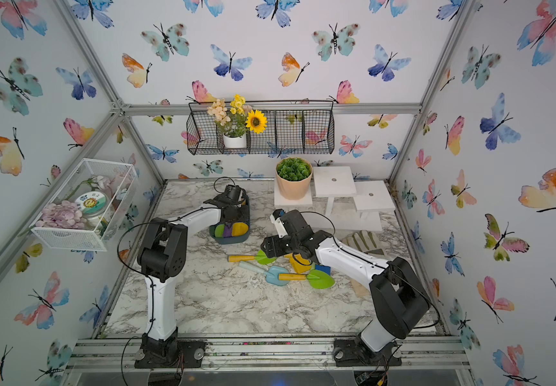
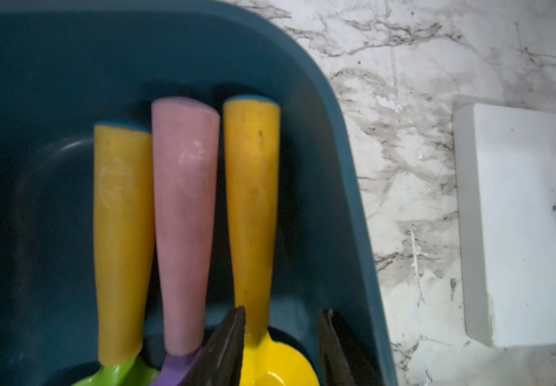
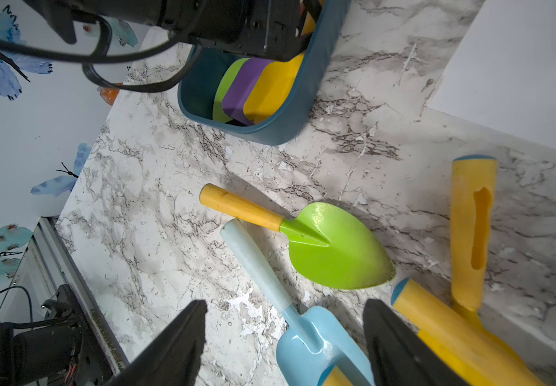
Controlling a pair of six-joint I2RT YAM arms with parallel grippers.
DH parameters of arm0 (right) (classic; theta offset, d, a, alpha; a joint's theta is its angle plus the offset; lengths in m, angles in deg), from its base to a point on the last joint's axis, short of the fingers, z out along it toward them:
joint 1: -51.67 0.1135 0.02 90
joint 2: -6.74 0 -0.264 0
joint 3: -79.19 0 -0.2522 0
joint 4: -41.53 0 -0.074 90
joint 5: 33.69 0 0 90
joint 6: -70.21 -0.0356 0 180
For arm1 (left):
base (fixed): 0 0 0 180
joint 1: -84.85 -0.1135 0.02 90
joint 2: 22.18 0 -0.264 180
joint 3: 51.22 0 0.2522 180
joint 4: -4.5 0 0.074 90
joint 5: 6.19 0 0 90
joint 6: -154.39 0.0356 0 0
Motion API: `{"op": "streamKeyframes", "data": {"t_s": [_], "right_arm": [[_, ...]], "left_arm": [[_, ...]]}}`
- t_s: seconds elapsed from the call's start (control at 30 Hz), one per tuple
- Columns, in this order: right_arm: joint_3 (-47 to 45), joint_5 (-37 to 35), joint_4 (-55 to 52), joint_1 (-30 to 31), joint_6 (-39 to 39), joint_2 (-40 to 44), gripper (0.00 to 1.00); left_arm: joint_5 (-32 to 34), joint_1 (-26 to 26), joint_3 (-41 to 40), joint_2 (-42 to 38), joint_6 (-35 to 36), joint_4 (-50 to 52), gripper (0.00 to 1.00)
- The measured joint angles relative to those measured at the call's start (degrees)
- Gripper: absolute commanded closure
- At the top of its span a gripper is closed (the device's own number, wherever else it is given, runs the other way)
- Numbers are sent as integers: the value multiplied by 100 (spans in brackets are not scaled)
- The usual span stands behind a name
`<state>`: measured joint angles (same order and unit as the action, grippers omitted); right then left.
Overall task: Put the shovel into the storage box
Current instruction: Place the shovel in the storage box.
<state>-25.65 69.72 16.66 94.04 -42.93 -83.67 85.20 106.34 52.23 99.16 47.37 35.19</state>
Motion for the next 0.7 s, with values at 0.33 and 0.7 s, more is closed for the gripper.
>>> {"op": "streamKeyframes", "data": {"t_s": [0.33, 0.7], "right_arm": [[-9, -83, -4, 0, 31, 39, 21], [-262, -448, 68, 0, 181, 535, 23]], "left_arm": [[0, 136, -636, -1233, -7, 15, 56], [0, 341, -1377, -2385, -90, 236, 57]]}}
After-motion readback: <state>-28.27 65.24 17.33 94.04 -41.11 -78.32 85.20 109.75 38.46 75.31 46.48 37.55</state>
